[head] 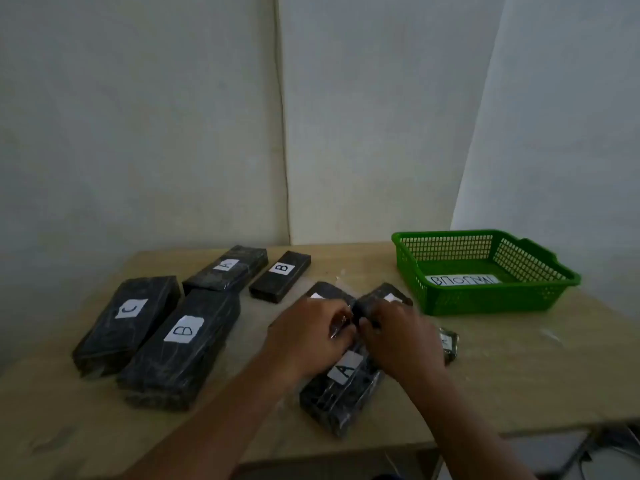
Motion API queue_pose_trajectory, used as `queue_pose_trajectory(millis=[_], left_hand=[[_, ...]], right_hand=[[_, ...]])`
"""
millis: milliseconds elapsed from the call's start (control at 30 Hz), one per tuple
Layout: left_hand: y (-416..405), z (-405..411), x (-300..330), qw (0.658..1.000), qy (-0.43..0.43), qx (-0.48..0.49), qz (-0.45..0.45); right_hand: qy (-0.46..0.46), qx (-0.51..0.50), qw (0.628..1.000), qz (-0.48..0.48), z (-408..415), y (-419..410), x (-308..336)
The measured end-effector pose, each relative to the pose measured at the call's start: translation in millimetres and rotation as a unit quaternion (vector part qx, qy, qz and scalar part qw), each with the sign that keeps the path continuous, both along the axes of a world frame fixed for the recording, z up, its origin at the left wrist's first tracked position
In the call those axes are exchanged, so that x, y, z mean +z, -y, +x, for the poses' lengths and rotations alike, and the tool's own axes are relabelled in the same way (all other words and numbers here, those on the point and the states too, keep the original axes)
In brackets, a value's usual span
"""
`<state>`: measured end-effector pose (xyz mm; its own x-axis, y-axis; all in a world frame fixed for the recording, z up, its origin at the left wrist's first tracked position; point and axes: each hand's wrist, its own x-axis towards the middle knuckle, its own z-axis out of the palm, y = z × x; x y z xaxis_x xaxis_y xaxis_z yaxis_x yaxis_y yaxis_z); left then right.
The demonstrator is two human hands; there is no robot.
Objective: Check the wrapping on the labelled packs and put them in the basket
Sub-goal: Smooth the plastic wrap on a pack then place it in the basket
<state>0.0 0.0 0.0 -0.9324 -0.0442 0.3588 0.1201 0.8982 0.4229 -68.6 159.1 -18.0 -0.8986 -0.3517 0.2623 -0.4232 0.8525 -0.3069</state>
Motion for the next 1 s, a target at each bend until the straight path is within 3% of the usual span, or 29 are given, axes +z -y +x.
queue_pose_trajectory(millis=[200,333,433,533,667,833,1000], left_hand=[[-23,-2,-36,0.989,0.132,-0.028,-0.054],[-30,-4,-41,0.989,0.112,-0.019,-0.096],[-32,-6,-41,0.992,0.101,-0.010,-0.078],[-32,-10,-41,0.996,0.089,0.012,-0.023],[-33,-14,-39,0.998,0.039,0.020,0.037],[-36,-19,-32,0.988,0.009,0.056,0.141],[-39,-15,-16,0.918,0.082,0.017,0.388]], right_hand=[[0.125,-0.084,0.988,-0.009,-3,-17,-46],[0.177,-0.092,0.977,-0.077,-7,-21,-62],[0.191,-0.087,0.963,-0.170,-9,-28,-64],[0.205,-0.087,0.936,-0.273,-8,-35,-63],[0.247,-0.051,0.871,-0.422,-3,-39,-58],[0.231,0.045,0.841,-0.486,7,-47,-39],[0.178,0.090,0.847,-0.492,12,-50,-21]])
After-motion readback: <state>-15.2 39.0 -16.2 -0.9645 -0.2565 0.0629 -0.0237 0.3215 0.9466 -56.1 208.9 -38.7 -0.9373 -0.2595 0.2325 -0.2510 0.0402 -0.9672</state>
